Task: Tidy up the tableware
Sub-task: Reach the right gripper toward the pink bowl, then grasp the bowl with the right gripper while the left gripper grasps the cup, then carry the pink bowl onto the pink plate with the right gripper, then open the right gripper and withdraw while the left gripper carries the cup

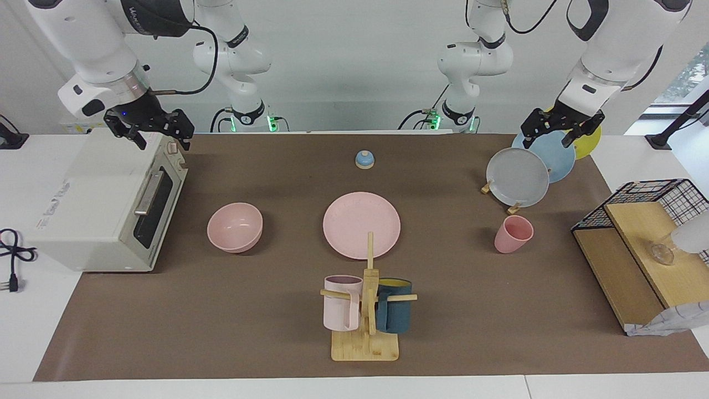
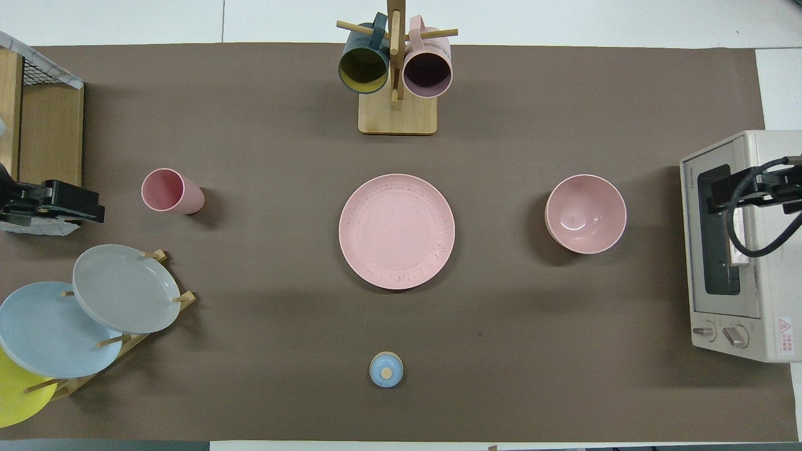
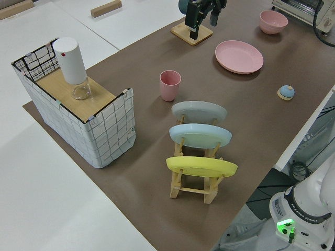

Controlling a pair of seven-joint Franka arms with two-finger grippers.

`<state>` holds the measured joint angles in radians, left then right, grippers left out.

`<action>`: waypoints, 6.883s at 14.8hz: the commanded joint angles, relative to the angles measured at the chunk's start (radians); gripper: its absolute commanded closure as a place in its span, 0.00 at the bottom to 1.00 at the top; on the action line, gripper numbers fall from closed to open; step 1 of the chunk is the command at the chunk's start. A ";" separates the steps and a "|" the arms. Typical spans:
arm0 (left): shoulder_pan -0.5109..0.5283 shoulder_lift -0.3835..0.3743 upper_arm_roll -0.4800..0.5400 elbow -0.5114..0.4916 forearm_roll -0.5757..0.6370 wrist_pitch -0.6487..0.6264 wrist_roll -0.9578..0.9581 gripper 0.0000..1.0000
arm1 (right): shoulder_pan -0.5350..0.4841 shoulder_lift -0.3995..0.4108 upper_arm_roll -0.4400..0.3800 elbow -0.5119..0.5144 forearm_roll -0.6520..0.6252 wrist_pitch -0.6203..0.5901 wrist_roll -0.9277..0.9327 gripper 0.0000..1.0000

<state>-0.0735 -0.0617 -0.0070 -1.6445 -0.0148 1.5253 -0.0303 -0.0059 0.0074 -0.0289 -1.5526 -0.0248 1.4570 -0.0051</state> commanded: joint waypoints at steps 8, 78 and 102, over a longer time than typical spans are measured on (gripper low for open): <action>-0.003 -0.017 0.002 -0.012 0.022 -0.010 -0.008 0.00 | -0.011 -0.017 0.010 -0.012 0.009 0.000 -0.018 0.00; -0.060 0.339 -0.002 0.038 0.044 0.260 -0.111 1.00 | 0.730 0.562 0.034 0.115 -0.006 0.531 0.682 0.00; -0.631 0.533 -0.005 0.321 -0.132 0.251 -0.861 1.00 | 0.103 0.043 0.015 0.013 0.002 -0.034 0.079 0.00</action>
<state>-0.7034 0.4849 -0.0308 -1.2814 -0.1323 1.7470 -0.8855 0.1188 0.1318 -0.0210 -1.4496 -0.0397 1.4046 0.1522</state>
